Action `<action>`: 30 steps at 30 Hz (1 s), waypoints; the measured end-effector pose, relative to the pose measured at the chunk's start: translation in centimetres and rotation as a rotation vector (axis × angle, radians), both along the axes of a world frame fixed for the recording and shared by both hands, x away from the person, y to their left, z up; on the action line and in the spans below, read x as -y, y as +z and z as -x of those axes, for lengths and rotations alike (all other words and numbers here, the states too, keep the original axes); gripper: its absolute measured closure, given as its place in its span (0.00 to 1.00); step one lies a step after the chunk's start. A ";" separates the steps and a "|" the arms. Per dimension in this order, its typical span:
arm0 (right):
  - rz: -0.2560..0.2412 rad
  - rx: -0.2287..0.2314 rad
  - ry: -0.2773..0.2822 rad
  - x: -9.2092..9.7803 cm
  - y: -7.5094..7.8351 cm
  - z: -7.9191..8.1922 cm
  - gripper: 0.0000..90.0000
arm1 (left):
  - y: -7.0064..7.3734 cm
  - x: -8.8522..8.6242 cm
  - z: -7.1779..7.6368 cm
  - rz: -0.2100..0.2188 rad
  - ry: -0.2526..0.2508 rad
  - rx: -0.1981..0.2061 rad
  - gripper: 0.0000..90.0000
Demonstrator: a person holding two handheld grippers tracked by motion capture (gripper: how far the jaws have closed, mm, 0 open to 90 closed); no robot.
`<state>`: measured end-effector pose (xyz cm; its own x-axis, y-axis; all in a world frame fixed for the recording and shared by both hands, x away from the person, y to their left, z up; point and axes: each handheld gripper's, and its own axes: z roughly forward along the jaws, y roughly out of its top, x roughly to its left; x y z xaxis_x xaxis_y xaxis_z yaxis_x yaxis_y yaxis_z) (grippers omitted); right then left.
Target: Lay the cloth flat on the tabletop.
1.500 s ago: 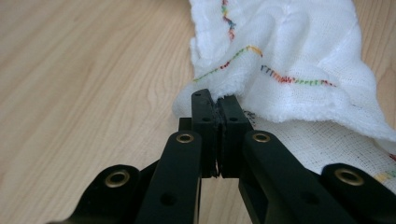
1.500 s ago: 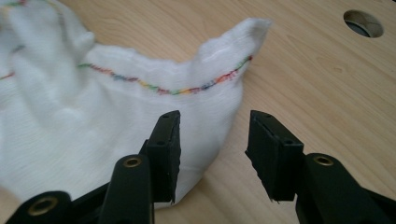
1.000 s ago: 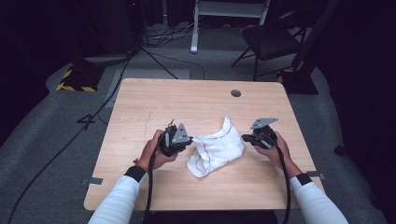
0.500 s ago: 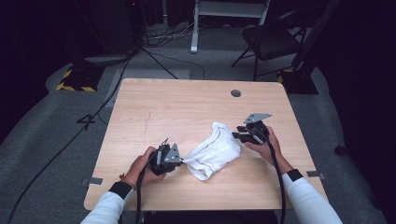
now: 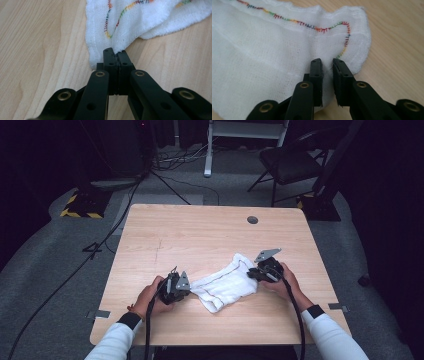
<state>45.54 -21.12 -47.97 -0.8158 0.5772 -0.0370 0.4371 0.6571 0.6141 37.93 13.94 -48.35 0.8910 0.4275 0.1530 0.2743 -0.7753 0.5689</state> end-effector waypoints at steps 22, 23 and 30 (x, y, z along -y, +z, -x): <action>-0.039 -0.035 0.048 1.9 0.3 8.2 0.77 | 0.0 1.2 -5.5 0.043 0.107 0.014 0.89; -0.046 -0.025 0.047 2.1 0.5 8.2 0.75 | 0.1 0.9 -5.3 0.062 0.107 0.005 0.85; -0.133 0.116 -0.009 4.4 1.9 6.0 0.63 | 2.2 -1.0 -3.5 0.227 0.135 -0.033 0.45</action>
<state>39.50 -25.56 -46.02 -0.8052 0.5905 -0.0540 0.3634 0.5634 0.7420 41.47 14.91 -46.12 0.8264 0.5630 0.0120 0.3877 -0.5842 0.7130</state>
